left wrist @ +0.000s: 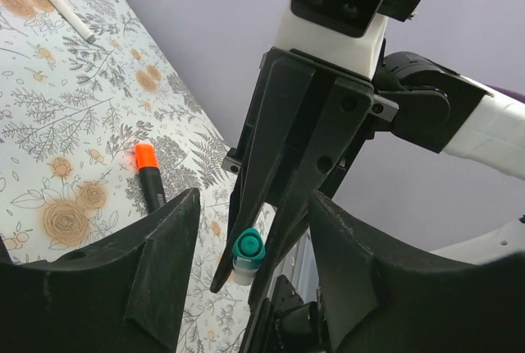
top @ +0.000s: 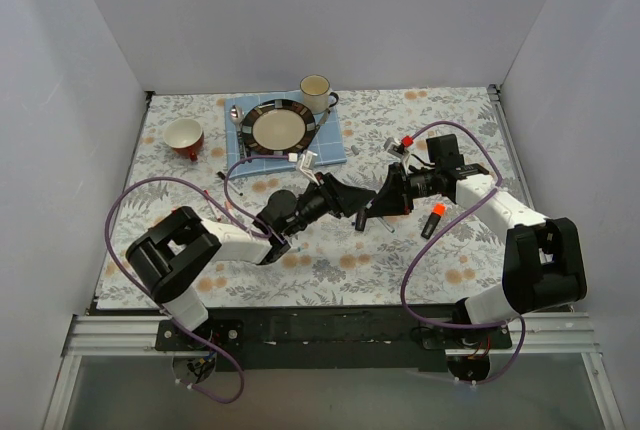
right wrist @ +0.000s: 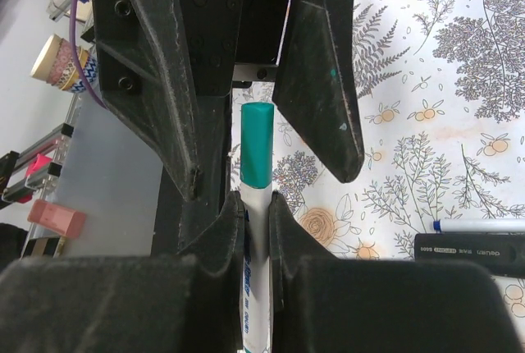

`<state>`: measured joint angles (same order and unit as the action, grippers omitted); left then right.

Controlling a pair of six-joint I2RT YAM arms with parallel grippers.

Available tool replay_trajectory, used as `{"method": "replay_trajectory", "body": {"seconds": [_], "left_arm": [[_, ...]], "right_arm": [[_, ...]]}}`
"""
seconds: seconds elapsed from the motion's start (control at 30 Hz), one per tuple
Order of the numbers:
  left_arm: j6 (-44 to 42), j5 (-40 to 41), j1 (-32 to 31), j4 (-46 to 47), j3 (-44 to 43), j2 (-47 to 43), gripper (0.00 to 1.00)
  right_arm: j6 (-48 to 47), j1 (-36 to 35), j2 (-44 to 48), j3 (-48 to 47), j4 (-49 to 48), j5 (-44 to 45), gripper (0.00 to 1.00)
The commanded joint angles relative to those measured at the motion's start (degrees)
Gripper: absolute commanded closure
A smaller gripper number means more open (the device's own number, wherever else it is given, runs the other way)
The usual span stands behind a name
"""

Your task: Open the pen caps

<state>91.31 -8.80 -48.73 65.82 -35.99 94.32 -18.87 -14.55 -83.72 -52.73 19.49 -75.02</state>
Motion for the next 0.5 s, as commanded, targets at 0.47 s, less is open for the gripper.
{"method": "replay_trajectory", "body": {"seconds": [0.47], "left_arm": [[-1.7,6.1,-3.3,3.6,-2.5,1.4,0.60]], "right_arm": [[2.7,0.3,0.4,0.3,-3.8,0.1,0.99]]}}
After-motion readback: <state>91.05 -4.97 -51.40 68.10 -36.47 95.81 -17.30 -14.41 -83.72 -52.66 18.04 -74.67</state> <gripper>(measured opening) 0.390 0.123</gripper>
